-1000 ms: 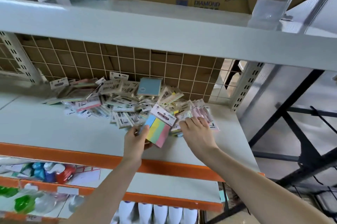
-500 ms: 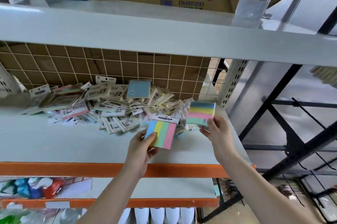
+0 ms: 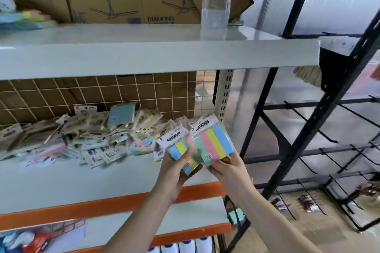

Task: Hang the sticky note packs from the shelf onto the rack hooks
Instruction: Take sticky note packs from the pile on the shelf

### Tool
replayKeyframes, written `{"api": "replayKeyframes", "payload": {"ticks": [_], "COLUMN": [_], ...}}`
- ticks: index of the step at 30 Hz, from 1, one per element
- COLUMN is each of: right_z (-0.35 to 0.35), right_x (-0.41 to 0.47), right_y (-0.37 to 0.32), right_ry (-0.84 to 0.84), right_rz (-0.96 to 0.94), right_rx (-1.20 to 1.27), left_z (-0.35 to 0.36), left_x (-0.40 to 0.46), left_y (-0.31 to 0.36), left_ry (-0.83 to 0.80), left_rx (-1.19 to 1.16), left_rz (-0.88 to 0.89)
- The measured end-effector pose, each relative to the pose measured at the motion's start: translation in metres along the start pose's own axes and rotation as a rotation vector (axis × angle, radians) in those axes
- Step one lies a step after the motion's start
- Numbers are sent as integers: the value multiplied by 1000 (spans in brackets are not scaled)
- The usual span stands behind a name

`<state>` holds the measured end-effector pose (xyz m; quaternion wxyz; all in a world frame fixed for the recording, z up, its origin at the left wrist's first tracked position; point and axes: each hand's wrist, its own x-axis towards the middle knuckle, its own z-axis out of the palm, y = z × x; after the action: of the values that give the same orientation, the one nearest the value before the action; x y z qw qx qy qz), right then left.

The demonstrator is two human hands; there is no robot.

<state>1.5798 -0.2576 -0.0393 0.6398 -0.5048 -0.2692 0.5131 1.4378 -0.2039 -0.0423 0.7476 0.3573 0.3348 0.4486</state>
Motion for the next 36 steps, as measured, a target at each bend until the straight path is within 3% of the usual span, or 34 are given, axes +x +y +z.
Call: {"api": "replayKeyframes", "payload": {"ticks": [4, 8, 13, 19, 24, 36], "right_z": [-28, -65, -120, -171, -223, -344], "right_x": [-14, -22, -40, -75, -90, -137], "right_y": [-11, -27, -65, -112, -134, -203], "right_ry": [-63, -68, -77, -169, -9, 241], "right_rz": [-77, -28, 76, -219, -390, -370], "right_rx": [-196, -250, -217, -449, -454, -235], "left_z": [34, 61, 95, 145, 214, 348], "left_x": [-3, -8, -24, -52, -71, -69], "left_y": [-17, -36, -55, -81, -107, -129], "left_ry": [59, 122, 37, -36, -74, -188], "left_rx": [68, 81, 151, 344, 433, 371], "left_rz": [30, 60, 125, 198, 231, 65]}}
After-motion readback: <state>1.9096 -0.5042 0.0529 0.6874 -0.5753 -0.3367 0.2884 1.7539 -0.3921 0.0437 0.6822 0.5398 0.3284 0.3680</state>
